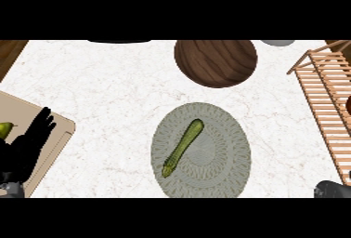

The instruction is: Pick the tomato from the placemat and place it in the tiered shelf

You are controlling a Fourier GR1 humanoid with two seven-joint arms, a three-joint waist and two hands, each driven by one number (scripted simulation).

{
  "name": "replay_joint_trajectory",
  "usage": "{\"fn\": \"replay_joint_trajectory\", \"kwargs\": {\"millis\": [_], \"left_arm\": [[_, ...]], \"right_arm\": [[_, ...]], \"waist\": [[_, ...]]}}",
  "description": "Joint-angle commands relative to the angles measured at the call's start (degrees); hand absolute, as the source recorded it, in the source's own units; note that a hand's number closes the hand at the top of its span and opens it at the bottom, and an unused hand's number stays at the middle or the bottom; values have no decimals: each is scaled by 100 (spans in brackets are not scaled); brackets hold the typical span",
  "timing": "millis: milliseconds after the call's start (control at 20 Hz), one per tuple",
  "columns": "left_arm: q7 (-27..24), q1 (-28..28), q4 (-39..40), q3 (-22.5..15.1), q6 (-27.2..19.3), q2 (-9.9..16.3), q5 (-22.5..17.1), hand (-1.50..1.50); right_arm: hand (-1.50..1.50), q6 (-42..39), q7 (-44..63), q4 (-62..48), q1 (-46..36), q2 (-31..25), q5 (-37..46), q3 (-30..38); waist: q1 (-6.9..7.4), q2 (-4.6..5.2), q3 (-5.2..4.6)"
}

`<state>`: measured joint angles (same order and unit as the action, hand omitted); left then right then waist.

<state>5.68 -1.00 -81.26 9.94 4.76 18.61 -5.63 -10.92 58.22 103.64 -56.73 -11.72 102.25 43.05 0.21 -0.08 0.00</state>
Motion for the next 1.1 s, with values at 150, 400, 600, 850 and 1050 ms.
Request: {"fn": "replay_joint_trajectory", "kwargs": {"millis": [150, 400, 600, 850, 1050], "left_arm": [[-12, -90, -103, 87, 105, 65, -47, 0], [184, -42, -143, 66, -65, -44, 22, 0], [166, -109, -196, -27, -197, -134, 176, 0], [213, -158, -80, 189, -138, -27, 20, 0], [112, -381, -109, 212, -7, 50, 9, 0]], "right_arm": [[-150, -631, 507, 1748, -385, 267, 256, -756], [-150, -1603, 498, 2821, -683, 180, 1021, -1404], [-150, -2655, 442, 3050, -1389, 72, 2099, -1982], [-150, -3743, 90, 3600, -1671, 318, 2829, -2260], [-150, -4174, 61, 3353, -2385, 119, 3148, -2703]], "waist": [[-33, -47, -9], [-100, -73, -15], [-159, -120, -30], [-356, -251, -47], [-368, -309, -70]]}}
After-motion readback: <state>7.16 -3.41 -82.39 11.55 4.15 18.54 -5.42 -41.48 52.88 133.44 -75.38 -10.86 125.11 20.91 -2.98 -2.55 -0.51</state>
